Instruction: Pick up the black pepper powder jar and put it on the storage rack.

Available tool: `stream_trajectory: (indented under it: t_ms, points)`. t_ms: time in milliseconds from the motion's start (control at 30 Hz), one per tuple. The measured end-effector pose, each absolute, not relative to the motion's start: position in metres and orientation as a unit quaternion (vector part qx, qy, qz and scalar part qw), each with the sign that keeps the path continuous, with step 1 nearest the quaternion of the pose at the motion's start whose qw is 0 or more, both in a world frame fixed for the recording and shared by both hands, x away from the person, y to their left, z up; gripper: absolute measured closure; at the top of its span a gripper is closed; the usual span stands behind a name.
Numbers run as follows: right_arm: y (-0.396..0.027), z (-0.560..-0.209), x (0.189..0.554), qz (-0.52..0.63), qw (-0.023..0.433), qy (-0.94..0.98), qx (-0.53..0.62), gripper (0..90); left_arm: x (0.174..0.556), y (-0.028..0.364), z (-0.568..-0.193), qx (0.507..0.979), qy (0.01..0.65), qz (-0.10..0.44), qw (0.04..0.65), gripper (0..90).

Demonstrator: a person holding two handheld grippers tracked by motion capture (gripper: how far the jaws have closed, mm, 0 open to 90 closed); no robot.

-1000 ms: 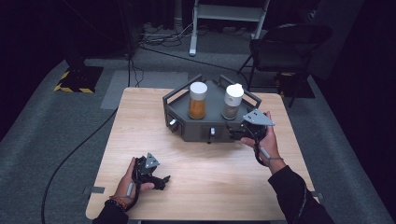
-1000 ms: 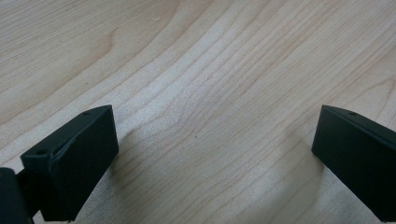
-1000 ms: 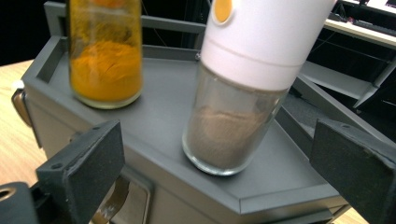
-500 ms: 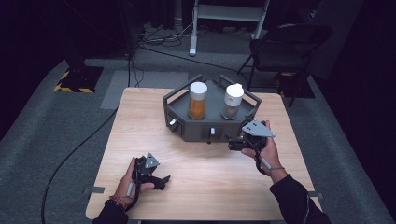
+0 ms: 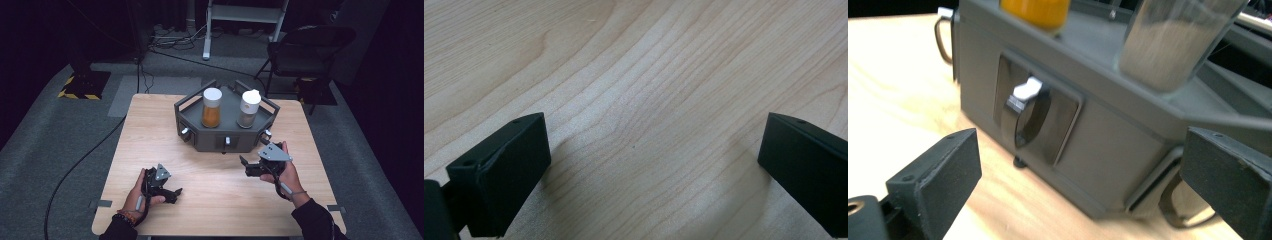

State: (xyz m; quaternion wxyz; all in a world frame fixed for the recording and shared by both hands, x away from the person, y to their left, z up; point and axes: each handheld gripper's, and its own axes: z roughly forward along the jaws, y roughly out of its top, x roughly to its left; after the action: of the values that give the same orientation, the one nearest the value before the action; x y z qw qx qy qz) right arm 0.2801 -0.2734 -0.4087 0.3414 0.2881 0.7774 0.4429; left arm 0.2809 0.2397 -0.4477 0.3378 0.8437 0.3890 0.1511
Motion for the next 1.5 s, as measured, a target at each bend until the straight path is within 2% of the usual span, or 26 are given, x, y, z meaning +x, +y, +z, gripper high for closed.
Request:
stream_trajectory:
  t_ms: [700,1167,1500]
  points:
    - [-0.288,-0.435,0.27,0.398,0.318,0.808,0.295,3.0,0.281,0.24,-0.448,0.844,0.389,0.151,0.338,0.4]
    - [-0.306,-0.456,0.266,0.36,0.275,0.832,0.319,3.0,0.281,0.24,-0.448,0.844,0.389,0.151,0.338,0.4]
    - [-0.322,-0.456,0.268,0.354,0.244,0.835,0.343,3.0,0.281,0.24,-0.448,0.844,0.389,0.151,0.338,0.4]
